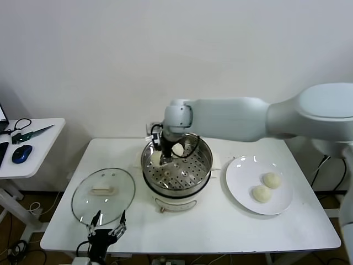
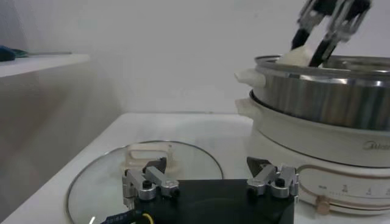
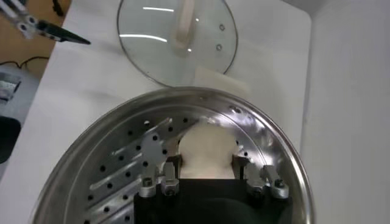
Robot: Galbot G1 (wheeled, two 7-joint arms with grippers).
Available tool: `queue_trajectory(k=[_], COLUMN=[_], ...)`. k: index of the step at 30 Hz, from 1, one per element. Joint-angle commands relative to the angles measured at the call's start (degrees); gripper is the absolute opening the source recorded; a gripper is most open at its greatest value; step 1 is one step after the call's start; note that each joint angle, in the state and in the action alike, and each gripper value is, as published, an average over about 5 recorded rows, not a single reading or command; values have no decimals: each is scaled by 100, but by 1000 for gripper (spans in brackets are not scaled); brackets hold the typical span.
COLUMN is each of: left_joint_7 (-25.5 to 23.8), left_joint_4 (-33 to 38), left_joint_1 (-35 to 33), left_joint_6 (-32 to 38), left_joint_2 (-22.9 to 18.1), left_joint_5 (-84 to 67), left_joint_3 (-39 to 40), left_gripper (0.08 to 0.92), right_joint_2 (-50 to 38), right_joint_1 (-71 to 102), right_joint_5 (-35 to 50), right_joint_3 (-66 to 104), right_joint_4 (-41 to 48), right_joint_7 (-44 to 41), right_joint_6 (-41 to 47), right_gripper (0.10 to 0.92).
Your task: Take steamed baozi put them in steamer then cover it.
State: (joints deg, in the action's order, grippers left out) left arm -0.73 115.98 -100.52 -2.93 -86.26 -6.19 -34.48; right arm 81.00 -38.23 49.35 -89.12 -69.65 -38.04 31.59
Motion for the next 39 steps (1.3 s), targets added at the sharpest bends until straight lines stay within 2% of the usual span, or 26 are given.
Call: queue_trajectory(k=[1, 8, 14, 18, 22, 26, 32, 39], left_joint_7=[0, -1, -8, -21, -38, -43, -43, -42], left_joint_4=[-12, 26, 74, 105, 141, 161, 171, 173], left_joint_1=[-3, -24, -74, -100, -105, -93, -81, -68], left_joint_6=[7, -3, -21, -23, -25, -24, -32, -51], left_joint_2=[18, 7, 3, 6, 0, 0, -14, -40], left_joint_5=[-5, -2, 15, 44, 74, 82, 81, 83], left_joint_3=[-6, 1, 13, 22, 62, 89, 89, 73], left_gripper=[823, 823, 823, 823, 823, 823, 823, 823], right_joint_2=[643, 575, -56, -990, -2296, -3506, -4794, -5185], right_joint_1=[665, 548, -371, -1230, -1863, -2063, -1228, 864], right_joint_5=[-114, -41, -23, -258, -629, -1316, -2363, -3282], right_joint_3=[28, 73, -153, -659, -1322, -1786, -1562, 159], right_joint_4=[793, 693, 32, -611, -1155, -1448, -1392, -715], right_joint_7=[231, 203, -395, -1113, -1799, -2103, -2088, -1988], right_joint_6=[199, 273, -3, -575, -1210, -1600, -1777, -1781], right_gripper=[568, 590, 745, 814, 822, 823, 823, 823])
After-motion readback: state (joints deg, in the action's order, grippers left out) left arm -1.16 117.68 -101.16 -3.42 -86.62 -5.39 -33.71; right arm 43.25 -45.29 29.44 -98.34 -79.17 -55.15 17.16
